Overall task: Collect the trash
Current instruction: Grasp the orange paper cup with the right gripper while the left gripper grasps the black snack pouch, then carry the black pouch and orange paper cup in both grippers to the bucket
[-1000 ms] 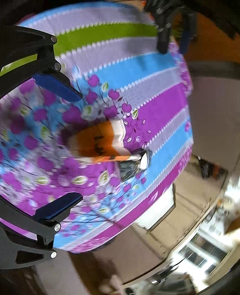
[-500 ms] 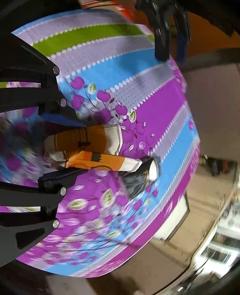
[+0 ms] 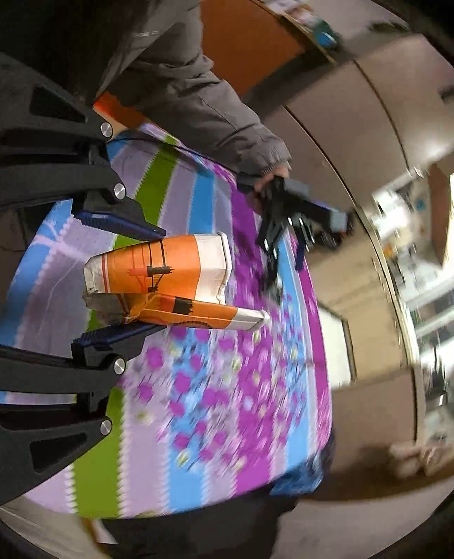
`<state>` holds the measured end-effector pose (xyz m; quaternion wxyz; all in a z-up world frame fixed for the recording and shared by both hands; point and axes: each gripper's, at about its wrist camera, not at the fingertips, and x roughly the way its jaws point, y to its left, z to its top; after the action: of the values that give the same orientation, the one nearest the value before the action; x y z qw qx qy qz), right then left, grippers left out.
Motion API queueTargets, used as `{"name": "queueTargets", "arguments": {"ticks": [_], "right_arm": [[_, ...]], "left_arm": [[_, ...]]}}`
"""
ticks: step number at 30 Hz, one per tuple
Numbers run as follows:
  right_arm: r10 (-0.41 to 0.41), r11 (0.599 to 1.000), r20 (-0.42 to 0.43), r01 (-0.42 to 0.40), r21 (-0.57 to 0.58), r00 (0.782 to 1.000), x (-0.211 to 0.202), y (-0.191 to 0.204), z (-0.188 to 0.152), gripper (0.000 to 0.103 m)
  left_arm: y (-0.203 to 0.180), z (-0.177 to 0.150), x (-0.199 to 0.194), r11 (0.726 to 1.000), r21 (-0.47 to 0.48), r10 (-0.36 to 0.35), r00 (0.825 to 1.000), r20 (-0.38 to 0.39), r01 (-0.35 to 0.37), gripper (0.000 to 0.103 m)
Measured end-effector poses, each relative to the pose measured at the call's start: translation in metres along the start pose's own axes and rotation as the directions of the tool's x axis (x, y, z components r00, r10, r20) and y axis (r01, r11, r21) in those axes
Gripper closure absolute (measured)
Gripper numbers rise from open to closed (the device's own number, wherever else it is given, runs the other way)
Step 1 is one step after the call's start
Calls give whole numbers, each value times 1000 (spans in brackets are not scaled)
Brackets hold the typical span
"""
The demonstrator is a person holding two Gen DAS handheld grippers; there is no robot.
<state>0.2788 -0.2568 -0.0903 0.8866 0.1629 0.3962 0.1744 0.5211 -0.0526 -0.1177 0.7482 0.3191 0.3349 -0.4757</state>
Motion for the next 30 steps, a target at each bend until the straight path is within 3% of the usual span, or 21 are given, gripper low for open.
{"name": "queueTargets", "arguments": {"ticks": [2,6,11,14,17,20,22,26,30], "right_arm": [[-11,999,0,11,47,1000,-3,-9,-6,56],[-11,997,5,11,77,1000,-4,-14,-12,56],[-32,995,11,31,99,999,4,-10,-12,56],[-79,991,11,77,110,997,11,-11,-13,56],[-130,983,15,126,132,991,11,-14,-18,57],[-168,974,21,163,159,986,8,-14,-28,57],[-183,967,28,175,185,983,2,-15,-37,57],[-222,947,31,208,246,975,-20,-21,-56,58],[-294,918,52,266,294,954,-65,-29,-72,58]], "left_arm": [[-2,-1,9,997,44,-61,998,-29,62,21],[1,-6,25,993,71,-93,994,-58,97,25],[-7,-4,25,992,74,-97,995,-34,100,53],[-20,-10,18,994,57,-91,995,-49,94,56],[-48,-23,6,999,6,-47,998,-48,47,58],[-71,-32,-8,993,-111,21,998,-60,-28,58],[-100,-37,-25,978,-209,5,999,-35,-12,59],[-166,-27,-57,956,-292,-17,1000,4,17,59],[-224,7,-66,949,-302,-85,995,51,96,60]]}}
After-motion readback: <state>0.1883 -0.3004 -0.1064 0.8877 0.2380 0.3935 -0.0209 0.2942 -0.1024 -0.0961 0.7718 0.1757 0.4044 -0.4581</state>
